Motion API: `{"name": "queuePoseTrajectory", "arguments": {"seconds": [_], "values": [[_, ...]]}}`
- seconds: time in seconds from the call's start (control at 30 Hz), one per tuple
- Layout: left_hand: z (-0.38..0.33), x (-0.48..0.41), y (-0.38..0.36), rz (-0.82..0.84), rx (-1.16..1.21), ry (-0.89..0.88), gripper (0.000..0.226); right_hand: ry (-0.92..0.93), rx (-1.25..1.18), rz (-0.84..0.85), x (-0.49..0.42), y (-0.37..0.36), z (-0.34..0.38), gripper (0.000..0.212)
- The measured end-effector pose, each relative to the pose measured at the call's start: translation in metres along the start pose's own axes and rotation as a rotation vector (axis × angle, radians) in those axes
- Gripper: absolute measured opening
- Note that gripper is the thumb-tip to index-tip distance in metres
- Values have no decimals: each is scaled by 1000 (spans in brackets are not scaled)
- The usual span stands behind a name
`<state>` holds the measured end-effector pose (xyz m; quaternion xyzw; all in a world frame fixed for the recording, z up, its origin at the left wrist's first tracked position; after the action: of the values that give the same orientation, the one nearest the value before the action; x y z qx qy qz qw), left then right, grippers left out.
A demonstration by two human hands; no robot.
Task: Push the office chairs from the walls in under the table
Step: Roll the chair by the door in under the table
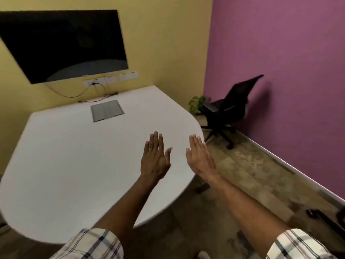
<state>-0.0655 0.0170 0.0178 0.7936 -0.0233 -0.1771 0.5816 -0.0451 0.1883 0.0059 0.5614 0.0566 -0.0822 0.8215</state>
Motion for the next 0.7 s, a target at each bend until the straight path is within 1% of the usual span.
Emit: {"name": "queuePoseTrajectory", "arguments": {"seconds": [0.1, 0.23, 0.4, 0.53, 0.67, 0.7], "values": [[-33, 19, -20, 60, -20, -88, 70, -114, 18, -16, 40, 10, -33, 61], [-82, 40, -45, 118, -27, -190, 69, -215, 23, -31, 92, 27, -81, 61], [-173, 73, -68, 185, -26, -361, 69, -360, 20, -87, 164, 62, -152, 60], [-246, 107, -84, 222, -15, -465, 70, -475, 46, -117, 227, 88, -206, 60], [-309, 150, -99, 241, -5, -538, 70, -547, 88, -107, 289, 103, -249, 60], [-312, 151, -101, 241, -4, -530, 71, -545, 98, -108, 292, 104, -251, 60]]}}
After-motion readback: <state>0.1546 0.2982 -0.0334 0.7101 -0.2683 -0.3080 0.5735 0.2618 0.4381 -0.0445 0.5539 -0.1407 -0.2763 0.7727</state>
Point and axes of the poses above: each hand's wrist, its own x-axis away from the middle knuckle, its own y-axis out of the back of the hand, z = x × y, the point moved 7 cm from there along -x, towards the middle knuckle
